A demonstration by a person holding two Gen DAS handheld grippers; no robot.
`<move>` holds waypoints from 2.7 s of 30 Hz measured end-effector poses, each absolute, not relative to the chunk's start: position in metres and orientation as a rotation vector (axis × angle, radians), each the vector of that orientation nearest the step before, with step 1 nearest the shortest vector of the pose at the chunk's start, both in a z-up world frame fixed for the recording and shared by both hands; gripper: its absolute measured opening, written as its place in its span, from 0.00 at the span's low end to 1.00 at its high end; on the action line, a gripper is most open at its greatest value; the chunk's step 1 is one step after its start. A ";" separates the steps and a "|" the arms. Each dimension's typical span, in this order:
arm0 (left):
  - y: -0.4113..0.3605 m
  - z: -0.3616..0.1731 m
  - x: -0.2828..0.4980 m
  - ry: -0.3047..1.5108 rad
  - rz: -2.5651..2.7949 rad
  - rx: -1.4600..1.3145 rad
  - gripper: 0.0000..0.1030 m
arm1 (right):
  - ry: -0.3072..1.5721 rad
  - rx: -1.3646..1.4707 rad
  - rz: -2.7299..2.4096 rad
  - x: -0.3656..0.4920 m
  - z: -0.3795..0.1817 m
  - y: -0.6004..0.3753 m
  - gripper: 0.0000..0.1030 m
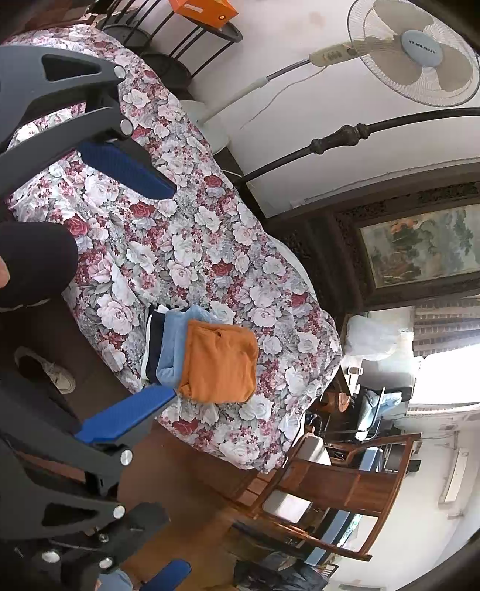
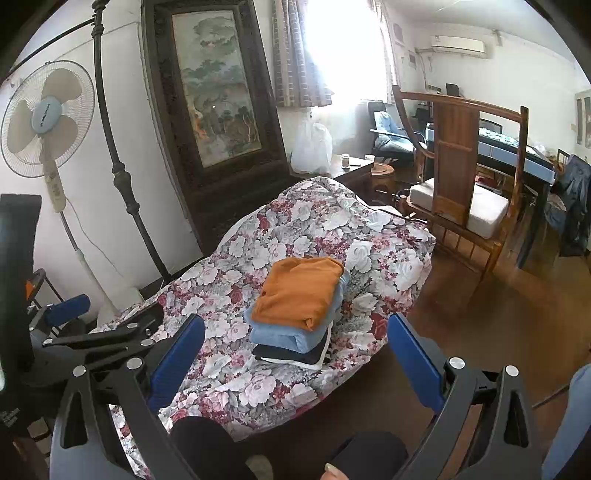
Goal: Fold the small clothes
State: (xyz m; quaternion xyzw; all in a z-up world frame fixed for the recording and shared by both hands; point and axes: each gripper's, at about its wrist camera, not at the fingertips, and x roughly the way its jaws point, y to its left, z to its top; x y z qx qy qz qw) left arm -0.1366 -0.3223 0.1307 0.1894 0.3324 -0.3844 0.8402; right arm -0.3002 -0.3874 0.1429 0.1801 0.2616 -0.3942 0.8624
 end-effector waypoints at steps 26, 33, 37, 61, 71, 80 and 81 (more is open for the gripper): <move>-0.332 0.126 -0.139 0.713 -0.823 0.414 0.96 | 0.549 0.381 -0.828 -0.301 0.142 -0.395 0.97; -0.333 0.125 -0.140 0.710 -0.822 0.417 0.96 | 0.550 0.380 -0.827 -0.301 0.142 -0.396 0.97; -0.330 0.122 -0.142 0.707 -0.825 0.422 0.96 | 0.547 0.384 -0.827 -0.303 0.141 -0.397 0.97; -0.327 0.122 -0.142 0.702 -0.828 0.432 0.96 | 0.547 0.387 -0.825 -0.304 0.142 -0.398 0.97; -0.328 0.122 -0.142 0.706 -0.825 0.430 0.96 | 0.546 0.388 -0.826 -0.305 0.142 -0.399 0.97; -0.328 0.122 -0.142 0.707 -0.826 0.430 0.96 | 0.545 0.388 -0.826 -0.306 0.142 -0.398 0.97; -0.328 0.122 -0.142 0.709 -0.827 0.430 0.96 | 0.545 0.388 -0.826 -0.306 0.142 -0.399 0.97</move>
